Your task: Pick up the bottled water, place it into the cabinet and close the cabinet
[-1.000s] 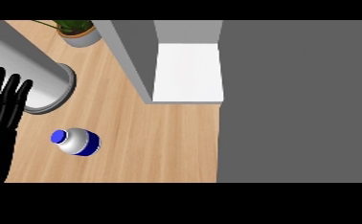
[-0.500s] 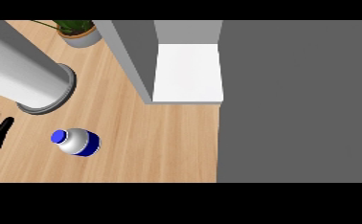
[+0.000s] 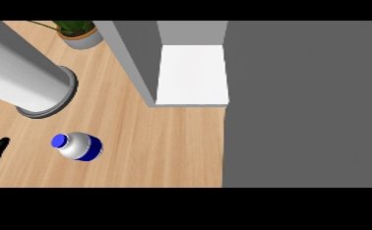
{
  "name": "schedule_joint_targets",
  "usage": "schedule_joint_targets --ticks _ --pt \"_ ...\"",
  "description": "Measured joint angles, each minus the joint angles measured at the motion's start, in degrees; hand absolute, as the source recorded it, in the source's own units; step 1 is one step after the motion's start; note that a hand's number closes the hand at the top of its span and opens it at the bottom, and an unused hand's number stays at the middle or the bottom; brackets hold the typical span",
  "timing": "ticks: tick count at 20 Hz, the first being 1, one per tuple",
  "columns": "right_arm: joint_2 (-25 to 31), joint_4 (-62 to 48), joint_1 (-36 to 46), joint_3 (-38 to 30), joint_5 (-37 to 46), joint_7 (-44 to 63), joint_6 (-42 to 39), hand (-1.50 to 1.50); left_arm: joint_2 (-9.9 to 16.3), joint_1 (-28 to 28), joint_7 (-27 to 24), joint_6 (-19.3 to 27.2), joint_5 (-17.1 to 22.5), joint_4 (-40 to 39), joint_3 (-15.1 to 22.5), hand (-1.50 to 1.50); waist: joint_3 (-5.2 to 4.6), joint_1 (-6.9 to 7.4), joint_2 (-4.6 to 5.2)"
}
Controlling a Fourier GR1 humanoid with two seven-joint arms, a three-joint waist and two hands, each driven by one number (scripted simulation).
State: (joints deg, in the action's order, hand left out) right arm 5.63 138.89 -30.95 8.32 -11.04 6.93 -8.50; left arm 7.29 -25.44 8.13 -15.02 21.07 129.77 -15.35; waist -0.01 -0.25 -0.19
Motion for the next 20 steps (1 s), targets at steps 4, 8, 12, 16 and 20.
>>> schedule_joint_targets --ticks 4,8,12,16,20 --pt "-0.22 0.39 -2.9 0.77 0.35 -2.06 -0.96 -1.5 -0.33 1.31 -2.96 -1.01 -1.37 -4.71 -2.09 -1.5 -0.01 -0.23 0.01" --pt "-0.09 0.67 -5.0 1.41 0.78 -3.34 -1.72 -1.5 -1.51 2.71 -5.87 -0.8 -4.58 -9.6 -2.83 -1.5 -0.02 -0.38 0.03" --pt "0.01 0.84 -8.45 1.94 1.28 -5.99 -2.86 -1.5 -2.17 4.45 -9.15 -0.46 -7.83 -15.04 -3.4 -1.5 -0.02 -0.52 0.03" --pt "0.99 1.03 -10.31 0.85 1.53 -7.84 -4.32 -1.5 -2.28 6.87 -14.61 -1.21 -10.81 -24.12 -3.85 -1.5 -0.05 -0.68 0.07" --pt "0.46 1.6 -13.7 2.66 2.1 -10.38 -5.18 -1.5 -1.56 11.05 -18.3 -1.08 -12.58 -32.82 -4.64 -1.5 -0.05 -0.85 0.06"
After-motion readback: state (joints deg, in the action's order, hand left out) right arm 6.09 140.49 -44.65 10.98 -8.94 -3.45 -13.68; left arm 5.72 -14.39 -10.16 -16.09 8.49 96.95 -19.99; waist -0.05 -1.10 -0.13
